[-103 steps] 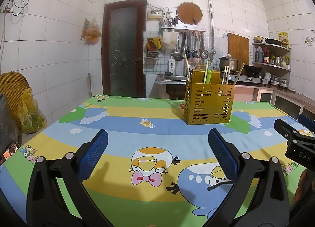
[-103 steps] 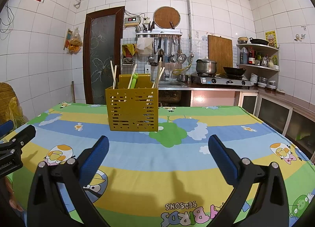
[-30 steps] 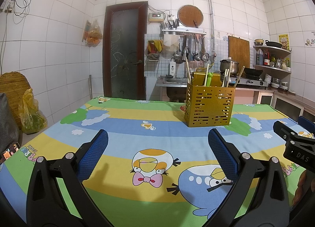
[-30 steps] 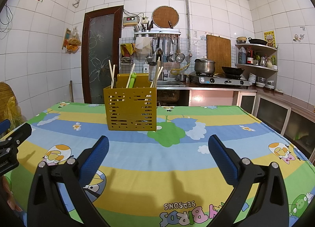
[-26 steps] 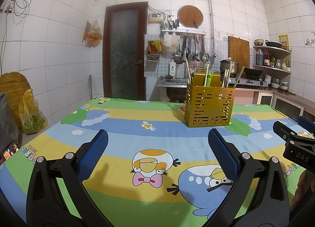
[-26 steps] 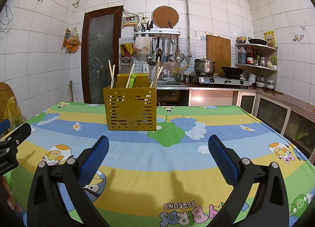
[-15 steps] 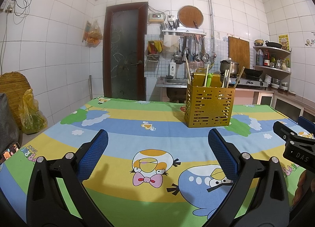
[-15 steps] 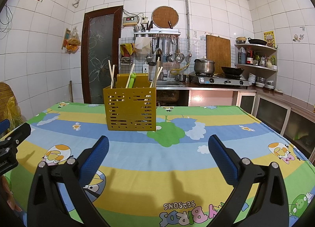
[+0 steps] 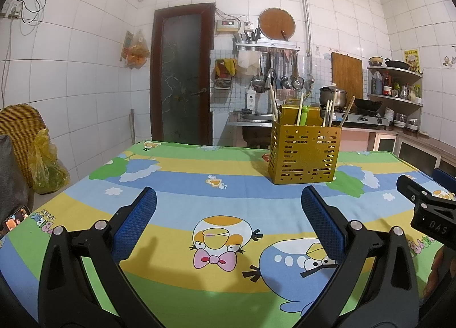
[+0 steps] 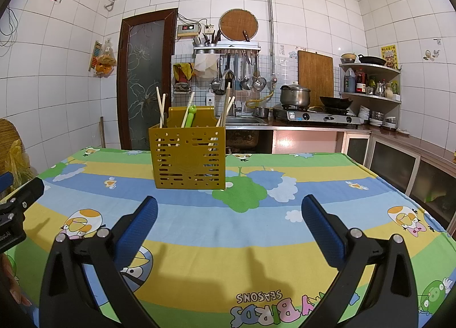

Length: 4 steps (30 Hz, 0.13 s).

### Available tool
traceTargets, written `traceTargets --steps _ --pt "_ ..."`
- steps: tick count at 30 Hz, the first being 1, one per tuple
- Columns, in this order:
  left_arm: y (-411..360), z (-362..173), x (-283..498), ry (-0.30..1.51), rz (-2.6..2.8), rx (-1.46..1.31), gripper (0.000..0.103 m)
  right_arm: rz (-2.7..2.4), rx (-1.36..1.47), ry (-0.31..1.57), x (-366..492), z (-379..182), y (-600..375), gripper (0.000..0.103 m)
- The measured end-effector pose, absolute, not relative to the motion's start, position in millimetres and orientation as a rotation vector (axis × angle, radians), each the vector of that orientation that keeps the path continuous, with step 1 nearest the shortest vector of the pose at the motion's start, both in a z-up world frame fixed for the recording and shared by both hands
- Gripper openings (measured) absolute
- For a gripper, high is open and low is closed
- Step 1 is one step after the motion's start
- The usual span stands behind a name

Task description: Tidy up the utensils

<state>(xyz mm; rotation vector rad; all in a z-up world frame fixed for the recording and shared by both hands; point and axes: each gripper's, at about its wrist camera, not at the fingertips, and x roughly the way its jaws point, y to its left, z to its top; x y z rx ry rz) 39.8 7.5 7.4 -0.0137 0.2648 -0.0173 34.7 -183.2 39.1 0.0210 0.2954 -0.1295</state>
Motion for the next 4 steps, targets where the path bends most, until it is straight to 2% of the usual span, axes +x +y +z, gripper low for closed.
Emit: traceTargets --steps 4 --pt "7.6 7.3 38.2 0.261 -0.016 -0.012 0.098 -0.132 0.021 0.296 34.3 39.2 -185.4 0.099"
